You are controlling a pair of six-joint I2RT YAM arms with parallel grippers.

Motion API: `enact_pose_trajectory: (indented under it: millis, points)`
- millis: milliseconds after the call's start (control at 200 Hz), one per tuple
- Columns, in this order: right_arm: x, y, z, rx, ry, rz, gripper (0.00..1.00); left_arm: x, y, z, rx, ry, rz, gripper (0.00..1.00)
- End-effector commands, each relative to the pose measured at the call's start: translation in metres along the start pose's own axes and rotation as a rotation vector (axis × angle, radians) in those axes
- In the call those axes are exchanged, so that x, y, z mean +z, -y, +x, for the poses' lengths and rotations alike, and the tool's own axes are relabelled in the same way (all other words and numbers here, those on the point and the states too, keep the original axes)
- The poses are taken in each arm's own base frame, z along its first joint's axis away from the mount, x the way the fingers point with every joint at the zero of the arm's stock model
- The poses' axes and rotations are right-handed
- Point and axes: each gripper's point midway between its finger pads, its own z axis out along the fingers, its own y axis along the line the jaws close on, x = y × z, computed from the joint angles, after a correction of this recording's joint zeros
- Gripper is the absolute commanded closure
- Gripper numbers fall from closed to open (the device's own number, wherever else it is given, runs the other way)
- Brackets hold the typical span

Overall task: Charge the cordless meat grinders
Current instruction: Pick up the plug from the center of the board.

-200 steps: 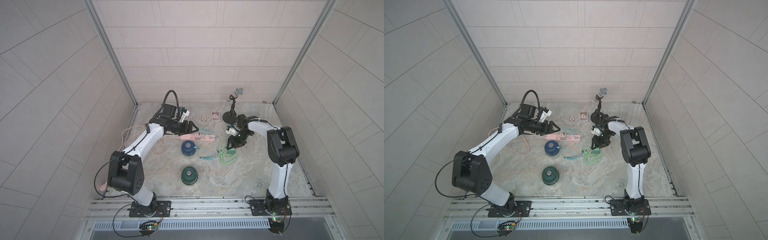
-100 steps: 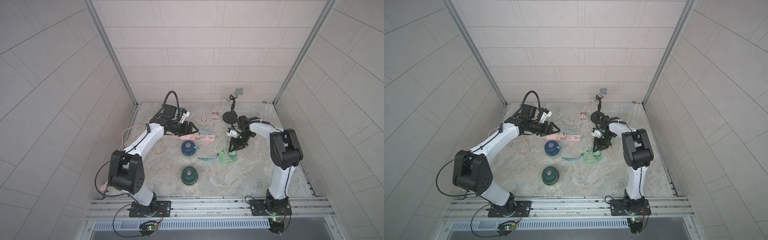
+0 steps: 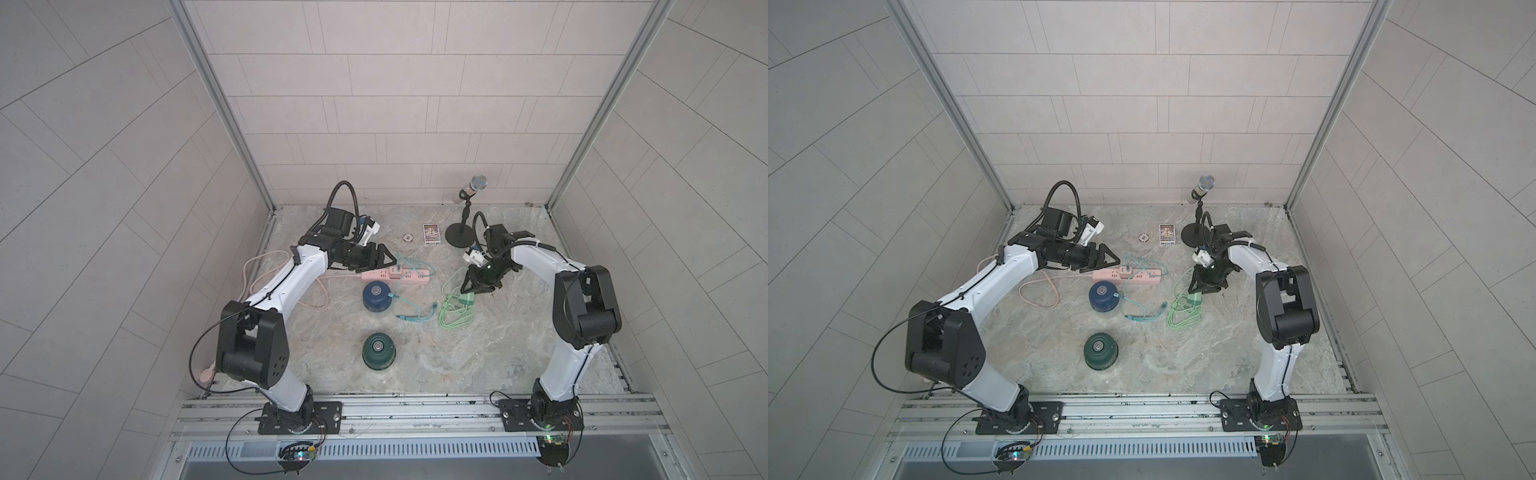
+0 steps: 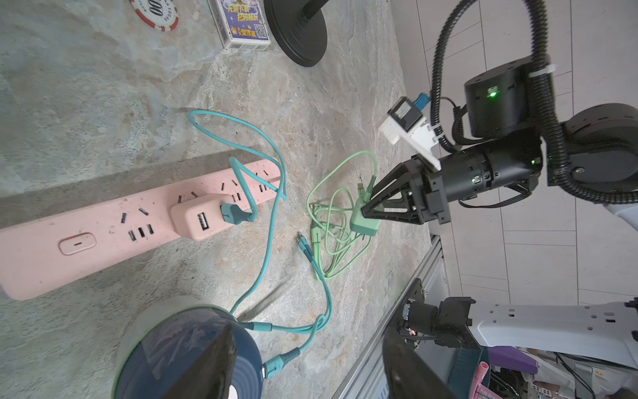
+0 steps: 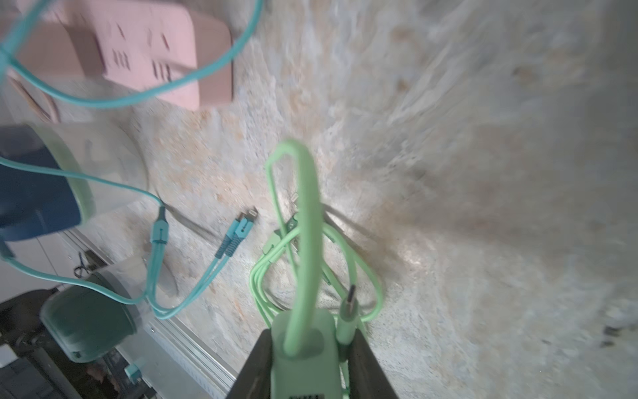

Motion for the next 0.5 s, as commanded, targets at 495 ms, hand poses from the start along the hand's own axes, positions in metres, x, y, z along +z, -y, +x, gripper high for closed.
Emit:
enact_pose_trajectory:
  millis: [495]
  points:
    - [-0.029, -0.048, -0.040, -0.044, 0.420, -0.159, 0.83, -0.006, 0.018, -0.010, 0.044, 0.011, 0.057, 0.30]
